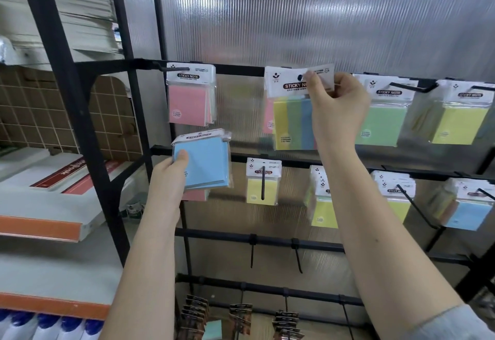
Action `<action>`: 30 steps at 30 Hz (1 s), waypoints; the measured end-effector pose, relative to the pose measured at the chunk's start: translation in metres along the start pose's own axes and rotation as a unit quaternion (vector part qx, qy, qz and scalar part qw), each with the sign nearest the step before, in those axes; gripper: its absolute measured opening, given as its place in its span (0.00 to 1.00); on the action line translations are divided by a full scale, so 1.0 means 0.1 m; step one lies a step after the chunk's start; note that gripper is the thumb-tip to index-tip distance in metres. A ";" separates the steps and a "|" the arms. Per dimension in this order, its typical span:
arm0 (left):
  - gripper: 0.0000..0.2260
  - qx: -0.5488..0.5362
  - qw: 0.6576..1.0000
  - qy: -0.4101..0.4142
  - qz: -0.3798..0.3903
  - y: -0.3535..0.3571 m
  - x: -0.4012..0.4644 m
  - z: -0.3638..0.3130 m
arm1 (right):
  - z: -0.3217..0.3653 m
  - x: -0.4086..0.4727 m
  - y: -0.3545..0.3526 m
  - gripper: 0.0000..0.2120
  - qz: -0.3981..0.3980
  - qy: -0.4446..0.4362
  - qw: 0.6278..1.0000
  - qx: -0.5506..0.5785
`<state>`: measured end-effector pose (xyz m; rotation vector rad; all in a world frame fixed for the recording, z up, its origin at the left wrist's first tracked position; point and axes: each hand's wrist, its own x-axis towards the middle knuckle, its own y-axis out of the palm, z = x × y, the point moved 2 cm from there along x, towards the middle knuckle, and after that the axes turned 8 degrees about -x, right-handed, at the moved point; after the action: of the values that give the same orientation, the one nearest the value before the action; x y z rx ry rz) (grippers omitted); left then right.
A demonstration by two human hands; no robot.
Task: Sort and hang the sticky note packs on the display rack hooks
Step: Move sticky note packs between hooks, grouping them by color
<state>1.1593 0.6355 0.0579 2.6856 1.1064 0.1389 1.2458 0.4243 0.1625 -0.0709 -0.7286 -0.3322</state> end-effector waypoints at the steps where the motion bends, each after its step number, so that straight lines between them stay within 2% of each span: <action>1: 0.05 -0.002 1.000 -0.001 0.000 0.00 0.00 -0.01 | 0.00 0.01 0.01 0.11 0.000 0.000 1.000 -0.001; 11: 0.04 0.000 1.000 0.002 -0.003 -0.01 0.03 -0.05 | -0.23 0.16 0.22 0.16 0.006 0.042 0.997 -0.062; 15: 0.05 0.013 1.000 0.005 0.013 -0.01 0.02 -0.03 | -0.32 0.24 0.25 0.09 0.007 0.046 0.995 -0.083; 19: 0.04 0.015 1.000 0.010 0.015 -0.03 0.00 0.00 | -0.37 0.28 0.29 0.07 0.001 0.057 0.993 -0.099; 22: 0.04 0.021 1.000 0.010 0.021 -0.04 -0.02 -0.02 | -0.36 0.24 0.26 0.13 -0.041 0.051 0.991 -0.118; 24: 0.04 0.031 0.999 0.016 0.030 -0.03 -0.01 -0.02 | -0.32 0.07 0.18 0.09 -0.068 0.008 0.989 -0.135; 25: 0.05 0.034 0.998 0.021 0.037 -0.02 -0.02 -0.03 | -0.33 -0.05 0.16 0.04 -0.051 -0.007 0.989 -0.137; 26: 0.05 0.035 0.998 0.031 0.048 0.00 -0.03 -0.03 | -0.35 -0.20 0.14 0.04 -0.007 -0.008 0.990 -0.141; 28: 0.06 0.049 0.995 0.049 0.069 0.07 -0.05 -0.03 | -0.39 -0.51 0.15 0.12 0.142 0.039 0.979 -0.139; 30: 0.08 0.061 0.992 0.059 0.095 0.15 -0.07 -0.02 | -0.44 -0.74 0.16 0.13 0.275 0.114 0.947 -0.121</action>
<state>1.1644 0.6208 0.0634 2.9235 0.9147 0.2762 1.2272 0.4516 0.0816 -0.4528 -0.4095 0.1078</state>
